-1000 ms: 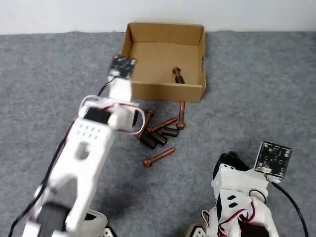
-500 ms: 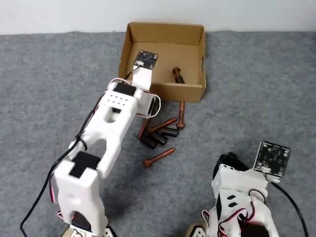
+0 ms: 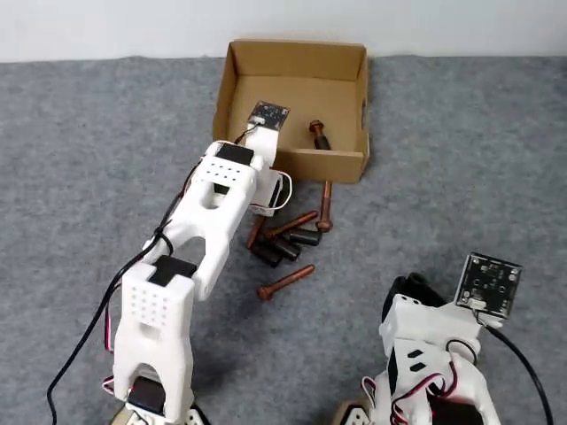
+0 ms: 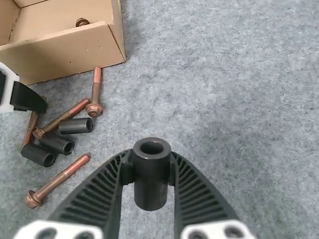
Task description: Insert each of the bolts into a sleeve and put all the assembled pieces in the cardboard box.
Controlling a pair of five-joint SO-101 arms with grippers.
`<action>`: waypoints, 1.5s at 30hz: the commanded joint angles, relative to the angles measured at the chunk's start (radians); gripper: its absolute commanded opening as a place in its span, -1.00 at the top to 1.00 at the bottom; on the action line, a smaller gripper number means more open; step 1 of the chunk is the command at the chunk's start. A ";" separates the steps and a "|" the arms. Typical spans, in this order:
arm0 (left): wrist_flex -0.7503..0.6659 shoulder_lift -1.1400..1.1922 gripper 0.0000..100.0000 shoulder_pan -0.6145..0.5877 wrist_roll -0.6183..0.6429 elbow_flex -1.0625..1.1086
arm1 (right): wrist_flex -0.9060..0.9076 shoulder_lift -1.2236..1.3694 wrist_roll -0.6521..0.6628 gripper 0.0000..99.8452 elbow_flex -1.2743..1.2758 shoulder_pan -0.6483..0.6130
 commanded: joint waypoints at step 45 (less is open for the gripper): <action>0.153 -0.806 0.99 0.175 0.095 0.249 | -0.001 -0.005 0.009 0.98 0.005 0.002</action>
